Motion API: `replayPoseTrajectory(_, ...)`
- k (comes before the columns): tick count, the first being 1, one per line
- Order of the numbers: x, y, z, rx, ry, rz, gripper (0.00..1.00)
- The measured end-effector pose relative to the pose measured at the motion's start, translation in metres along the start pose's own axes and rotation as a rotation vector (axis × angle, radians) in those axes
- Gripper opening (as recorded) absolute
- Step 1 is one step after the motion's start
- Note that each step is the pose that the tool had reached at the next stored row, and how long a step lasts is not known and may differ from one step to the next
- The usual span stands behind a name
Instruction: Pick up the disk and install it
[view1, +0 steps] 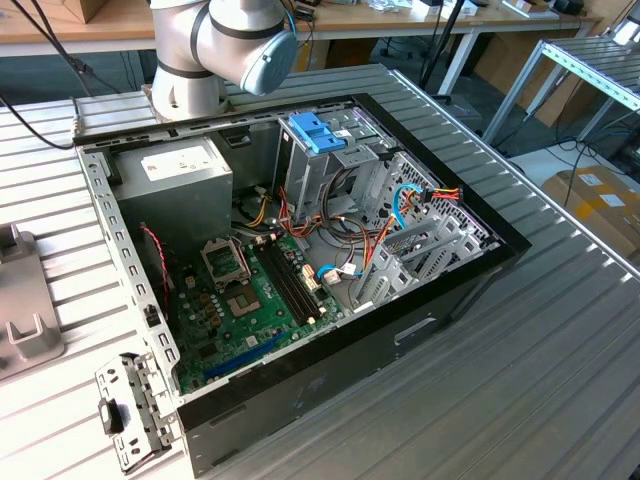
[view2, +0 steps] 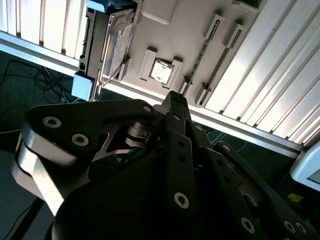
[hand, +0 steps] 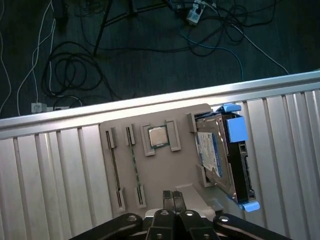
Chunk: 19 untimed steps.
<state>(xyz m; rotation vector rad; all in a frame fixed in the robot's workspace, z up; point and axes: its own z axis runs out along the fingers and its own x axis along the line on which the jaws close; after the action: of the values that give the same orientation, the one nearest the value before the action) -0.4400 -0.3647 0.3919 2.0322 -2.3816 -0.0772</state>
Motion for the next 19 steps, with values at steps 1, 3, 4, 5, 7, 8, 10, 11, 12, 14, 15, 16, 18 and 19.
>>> replayPoseTrajectory(1, 0.0, 0.0, 0.0, -0.0001, 0.0002, -0.004, 0.11)
replayPoseTrajectory(3, 0.0, 0.0, 0.0, -0.0005, 0.0008, -0.019, 0.11)
replayPoseTrajectory(4, 0.0, 0.0, 0.0, -0.0006, 0.0011, -0.024, 0.11)
replayPoseTrajectory(5, 0.0, 0.0, 0.0, -0.0007, 0.0013, -0.029, 0.11)
replayPoseTrajectory(7, 0.0, 0.0, 0.0, -0.0009, 0.0017, -0.038, 0.11)
replayPoseTrajectory(8, 0.0, 0.0, 0.0, -0.0011, 0.002, -0.046, 0.11)
replayPoseTrajectory(10, 0.0, 0.0, 0.0, -0.0014, 0.0024, -0.056, 0.11)
replayPoseTrajectory(11, 0.0, 0.0, 0.0, -0.0015, 0.0027, -0.06, 0.11)
replayPoseTrajectory(12, 0.0, 0.0, 0.0, -0.0016, 0.0029, -0.065, 0.11)
replayPoseTrajectory(14, 0.0, 0.0, 0.0, -0.0019, 0.0033, -0.075, 0.11)
replayPoseTrajectory(15, 0.0, 0.0, -0.0001, -0.002, 0.0035, -0.079, 0.11)
replayPoseTrajectory(16, 0.0, 0.0, 0.0, -0.0021, 0.0037, -0.085, 0.11)
replayPoseTrajectory(18, 0.0, 0.0, 0.0, -0.0023, 0.0042, -0.095, 0.11)
replayPoseTrajectory(19, 0.0, 0.0, 0.0, -0.0024, 0.0043, -0.099, 0.11)
